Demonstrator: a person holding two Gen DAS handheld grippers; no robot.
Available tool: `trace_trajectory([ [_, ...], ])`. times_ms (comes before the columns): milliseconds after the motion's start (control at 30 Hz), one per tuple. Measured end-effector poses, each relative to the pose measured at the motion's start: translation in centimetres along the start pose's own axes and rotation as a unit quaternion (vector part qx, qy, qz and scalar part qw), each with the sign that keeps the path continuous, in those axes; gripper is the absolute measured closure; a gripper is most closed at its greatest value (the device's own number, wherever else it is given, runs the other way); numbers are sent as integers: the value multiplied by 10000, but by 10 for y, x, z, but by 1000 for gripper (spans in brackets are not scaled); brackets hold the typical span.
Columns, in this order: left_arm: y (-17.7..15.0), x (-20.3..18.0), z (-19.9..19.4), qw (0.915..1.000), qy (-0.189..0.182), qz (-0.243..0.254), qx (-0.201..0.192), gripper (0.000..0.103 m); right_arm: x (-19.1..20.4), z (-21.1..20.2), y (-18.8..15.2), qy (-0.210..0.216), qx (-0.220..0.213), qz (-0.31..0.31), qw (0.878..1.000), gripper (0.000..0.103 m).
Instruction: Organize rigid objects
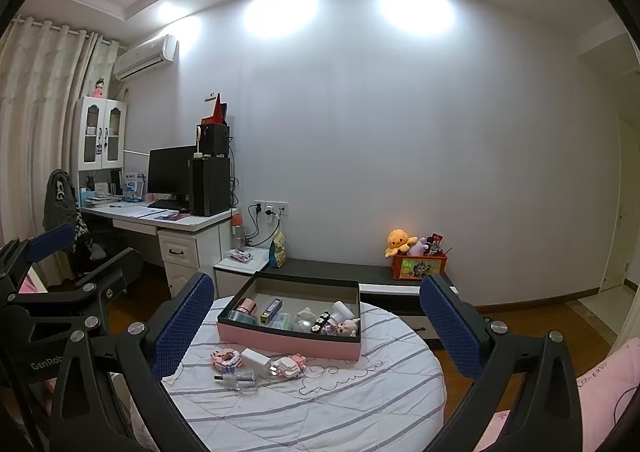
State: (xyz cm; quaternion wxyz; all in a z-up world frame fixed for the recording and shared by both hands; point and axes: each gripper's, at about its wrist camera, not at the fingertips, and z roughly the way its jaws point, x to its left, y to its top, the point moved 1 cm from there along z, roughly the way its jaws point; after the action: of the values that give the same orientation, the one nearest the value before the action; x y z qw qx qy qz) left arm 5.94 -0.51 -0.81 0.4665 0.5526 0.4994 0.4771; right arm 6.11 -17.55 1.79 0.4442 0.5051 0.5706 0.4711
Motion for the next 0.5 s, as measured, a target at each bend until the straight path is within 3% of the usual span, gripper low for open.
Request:
trace_trajectory([
  [233, -4, -3, 11, 9999, -23, 98, 37, 0, -3, 5, -3, -24, 53, 33, 10000, 0],
  [500, -31, 0, 56, 9979, -239, 68, 603, 0, -8, 41, -20, 18, 429, 77, 9990, 0],
])
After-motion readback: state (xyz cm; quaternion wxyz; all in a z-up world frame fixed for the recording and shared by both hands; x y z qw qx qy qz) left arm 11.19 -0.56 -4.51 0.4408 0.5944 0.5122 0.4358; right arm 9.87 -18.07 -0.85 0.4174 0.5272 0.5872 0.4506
